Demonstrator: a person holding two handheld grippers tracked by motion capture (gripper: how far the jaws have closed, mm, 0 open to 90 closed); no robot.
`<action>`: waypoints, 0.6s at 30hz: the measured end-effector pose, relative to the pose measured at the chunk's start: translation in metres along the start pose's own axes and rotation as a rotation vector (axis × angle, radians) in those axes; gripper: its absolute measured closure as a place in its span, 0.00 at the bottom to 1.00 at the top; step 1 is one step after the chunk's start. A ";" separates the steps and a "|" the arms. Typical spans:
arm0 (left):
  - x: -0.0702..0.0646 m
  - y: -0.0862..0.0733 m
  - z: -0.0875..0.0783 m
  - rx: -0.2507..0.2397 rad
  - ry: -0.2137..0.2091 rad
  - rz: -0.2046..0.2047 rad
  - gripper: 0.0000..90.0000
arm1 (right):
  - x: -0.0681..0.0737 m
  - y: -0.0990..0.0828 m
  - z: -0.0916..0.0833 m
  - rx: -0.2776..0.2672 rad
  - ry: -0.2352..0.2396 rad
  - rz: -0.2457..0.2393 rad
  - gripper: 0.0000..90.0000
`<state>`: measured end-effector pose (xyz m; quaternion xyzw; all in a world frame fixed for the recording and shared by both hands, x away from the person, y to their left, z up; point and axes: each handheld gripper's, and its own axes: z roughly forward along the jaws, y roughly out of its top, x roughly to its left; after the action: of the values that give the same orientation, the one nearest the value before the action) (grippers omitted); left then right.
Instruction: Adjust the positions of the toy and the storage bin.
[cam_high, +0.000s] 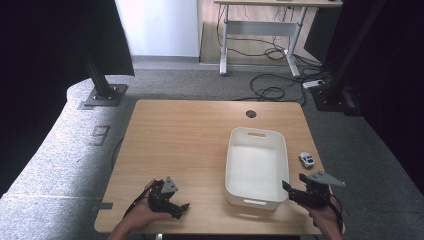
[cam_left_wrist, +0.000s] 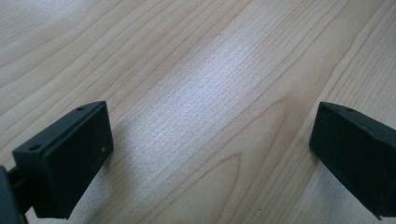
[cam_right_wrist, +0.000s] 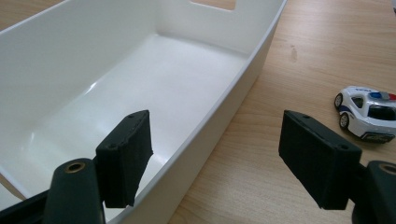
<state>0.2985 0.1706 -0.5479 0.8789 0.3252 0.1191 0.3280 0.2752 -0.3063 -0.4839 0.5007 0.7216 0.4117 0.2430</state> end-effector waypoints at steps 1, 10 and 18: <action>0.000 0.000 0.000 0.000 0.000 0.000 0.00 | 0.001 0.000 0.002 0.004 0.002 0.000 0.28; 0.000 0.000 0.000 0.000 0.000 0.000 0.00 | 0.003 -0.004 0.008 0.029 0.011 0.002 0.32; 0.000 0.000 0.000 0.000 0.000 0.000 0.00 | 0.004 -0.004 0.009 0.038 0.015 0.032 0.40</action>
<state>0.2985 0.1706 -0.5479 0.8789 0.3251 0.1190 0.3281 0.2782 -0.2998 -0.4922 0.5137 0.7230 0.4055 0.2212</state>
